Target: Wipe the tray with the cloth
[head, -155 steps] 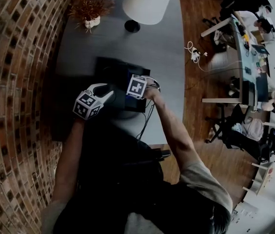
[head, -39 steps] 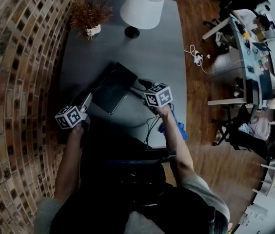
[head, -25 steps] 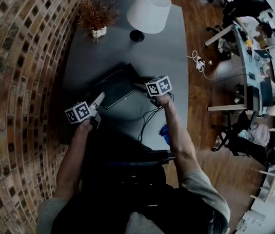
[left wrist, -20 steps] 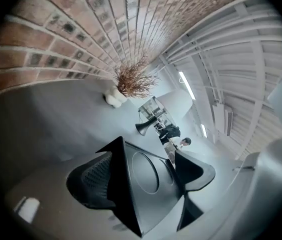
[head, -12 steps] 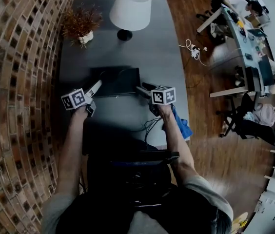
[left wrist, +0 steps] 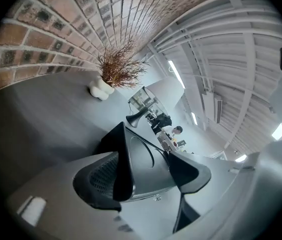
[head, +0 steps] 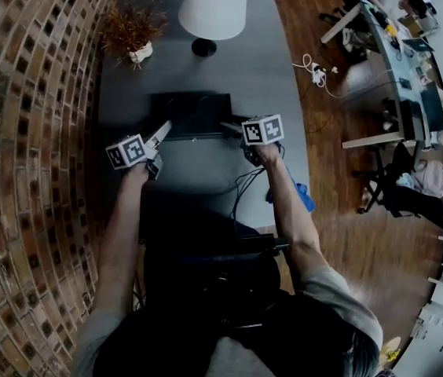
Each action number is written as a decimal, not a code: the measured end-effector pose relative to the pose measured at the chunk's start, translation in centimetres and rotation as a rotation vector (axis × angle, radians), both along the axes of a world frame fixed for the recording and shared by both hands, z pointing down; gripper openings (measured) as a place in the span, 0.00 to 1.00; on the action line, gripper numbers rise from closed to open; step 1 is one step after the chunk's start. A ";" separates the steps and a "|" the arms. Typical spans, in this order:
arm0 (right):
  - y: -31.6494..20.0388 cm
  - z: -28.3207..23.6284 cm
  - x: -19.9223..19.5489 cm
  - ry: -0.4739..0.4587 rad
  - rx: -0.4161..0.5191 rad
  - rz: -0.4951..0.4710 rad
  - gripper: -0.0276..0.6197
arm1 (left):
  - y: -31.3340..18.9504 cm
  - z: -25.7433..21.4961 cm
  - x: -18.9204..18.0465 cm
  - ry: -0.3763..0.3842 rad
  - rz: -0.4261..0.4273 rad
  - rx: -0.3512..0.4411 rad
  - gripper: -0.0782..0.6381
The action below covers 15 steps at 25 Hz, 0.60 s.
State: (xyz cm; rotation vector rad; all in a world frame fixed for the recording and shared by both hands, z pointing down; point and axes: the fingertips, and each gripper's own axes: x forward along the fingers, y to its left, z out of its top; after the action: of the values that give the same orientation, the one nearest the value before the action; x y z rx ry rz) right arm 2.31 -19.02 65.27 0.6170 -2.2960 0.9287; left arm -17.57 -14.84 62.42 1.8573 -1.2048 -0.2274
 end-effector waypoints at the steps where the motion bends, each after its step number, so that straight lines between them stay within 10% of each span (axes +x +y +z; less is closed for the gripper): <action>1: -0.1 -0.1 -0.1 -0.003 -0.004 -0.001 0.43 | -0.3 -0.1 -0.1 0.000 0.000 -0.001 0.53; 15: -0.5 -0.9 1.7 -0.077 0.039 0.115 0.39 | 0.9 -1.5 -1.0 -0.011 -0.024 0.064 0.53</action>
State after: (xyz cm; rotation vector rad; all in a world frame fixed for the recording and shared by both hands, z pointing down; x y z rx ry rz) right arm 4.05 -19.48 64.33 0.7482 -2.3730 0.9785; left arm -18.61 -13.96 60.91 1.9027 -1.2406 -0.2726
